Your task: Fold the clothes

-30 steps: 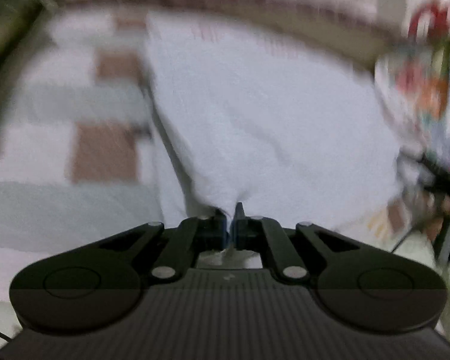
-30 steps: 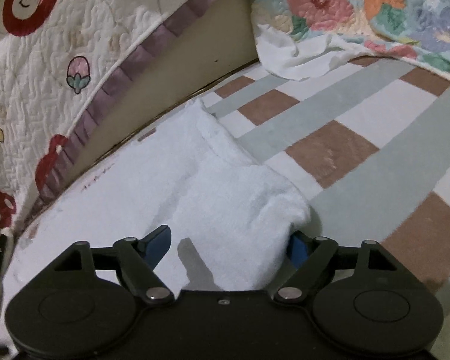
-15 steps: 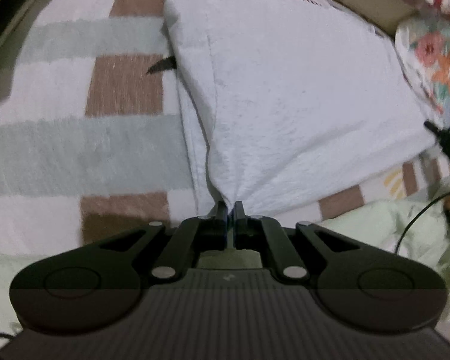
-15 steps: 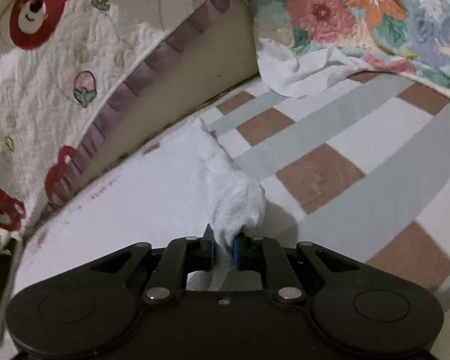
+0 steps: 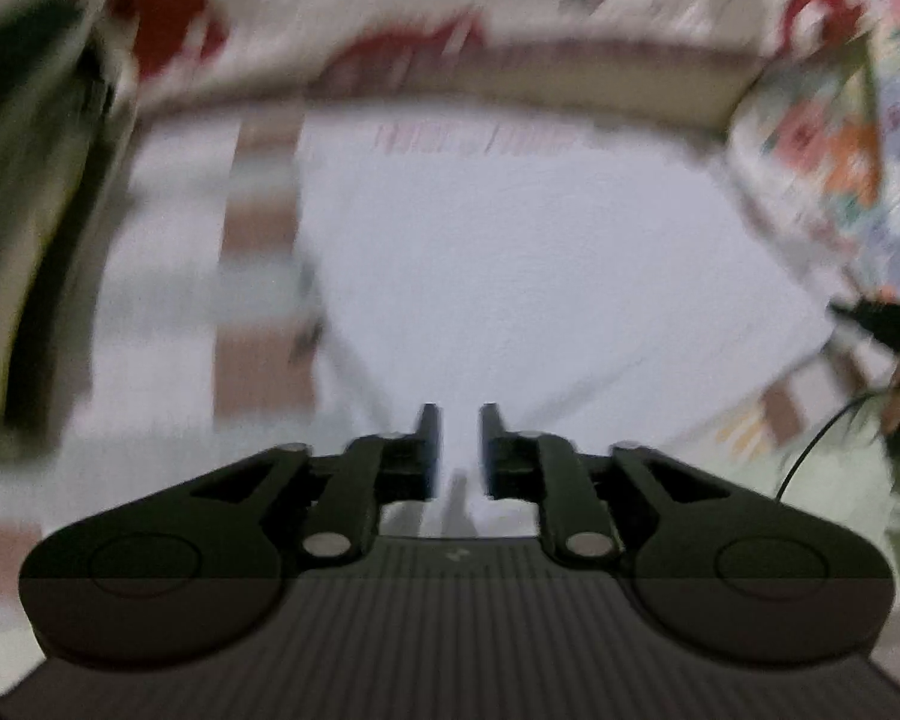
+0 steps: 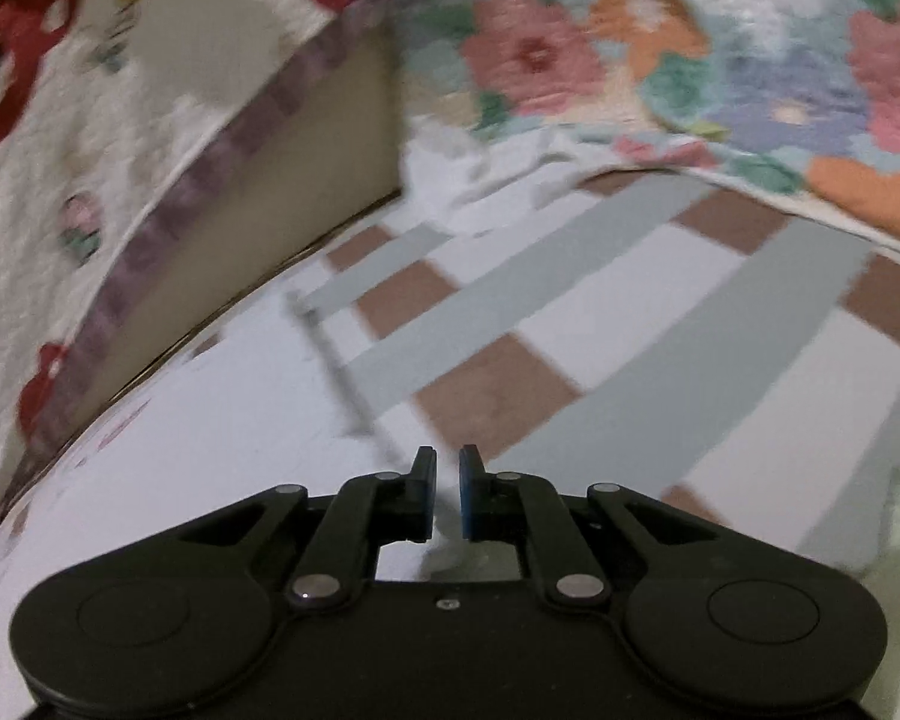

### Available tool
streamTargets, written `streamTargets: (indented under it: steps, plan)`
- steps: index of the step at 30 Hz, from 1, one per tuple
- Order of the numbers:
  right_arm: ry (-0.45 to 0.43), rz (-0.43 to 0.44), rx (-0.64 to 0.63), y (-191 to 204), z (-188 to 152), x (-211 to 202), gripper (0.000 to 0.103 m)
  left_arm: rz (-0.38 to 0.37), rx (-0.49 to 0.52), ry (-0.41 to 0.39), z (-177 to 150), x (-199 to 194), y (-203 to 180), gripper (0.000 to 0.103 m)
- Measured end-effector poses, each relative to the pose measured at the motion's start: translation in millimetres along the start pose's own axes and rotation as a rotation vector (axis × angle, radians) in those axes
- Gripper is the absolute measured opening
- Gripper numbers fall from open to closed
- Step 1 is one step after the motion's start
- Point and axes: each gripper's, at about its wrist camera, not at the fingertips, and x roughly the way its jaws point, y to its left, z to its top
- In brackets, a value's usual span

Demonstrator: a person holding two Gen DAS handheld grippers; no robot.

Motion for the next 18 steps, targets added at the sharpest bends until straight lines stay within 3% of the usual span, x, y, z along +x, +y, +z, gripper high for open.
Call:
streamTargets:
  steps: [2, 3, 4, 5, 6, 10, 12, 13, 14, 15, 17, 18]
  plan:
    - [0.022, 0.009, 0.075, -10.1, 1.8, 1.5, 0.018, -0.06, -0.043, 0.035, 12.9, 29.9, -4.8, 0.051]
    - [0.042, 0.037, 0.126, -14.2, 1.2, 2.1, 0.02, -0.074, -0.098, 0.057, 14.0, 46.9, -1.2, 0.047]
    - [0.061, 0.071, 0.176, -16.9, -0.2, 2.5, 0.03, -0.087, -0.156, 0.079, 14.5, 64.2, 3.0, 0.047]
    - [0.078, 0.107, 0.219, -17.2, -3.0, 2.4, 0.047, -0.1, -0.214, 0.102, 15.0, 81.4, 7.2, 0.047]
    - [0.09, 0.134, 0.242, -15.5, -6.1, 2.1, 0.052, -0.074, -0.203, 0.123, 10.8, 91.4, 7.3, 0.047]
    - [0.137, 0.162, 0.221, -4.8, -14.4, -0.8, 0.054, 0.068, -0.093, 0.203, -16.4, 101.5, 14.4, 0.046]
    - [0.145, 0.169, 0.217, -5.1, -17.6, -1.9, 0.054, 0.153, -0.049, 0.217, -27.2, 97.5, 23.2, 0.037]
    - [0.149, 0.17, 0.224, -6.2, -19.3, -1.7, 0.054, 0.189, -0.039, 0.212, -30.0, 94.6, 28.4, 0.041]
    - [0.152, 0.169, 0.231, -6.8, -21.1, -1.7, 0.054, 0.274, -0.032, 0.215, -29.7, 93.7, 33.0, 0.044]
    - [0.154, 0.169, 0.238, -7.3, -22.9, -1.7, 0.054, 0.295, -0.048, 0.193, -27.6, 88.9, 36.9, 0.047]
    - [0.159, 0.168, 0.245, -6.2, -26.1, -1.8, 0.054, 0.319, -0.087, 0.143, -23.0, 78.4, 44.8, 0.042]
    - [0.161, 0.169, 0.237, -2.9, -27.3, -2.1, 0.054, 0.271, -0.099, 0.114, -22.1, 72.8, 43.2, 0.042]
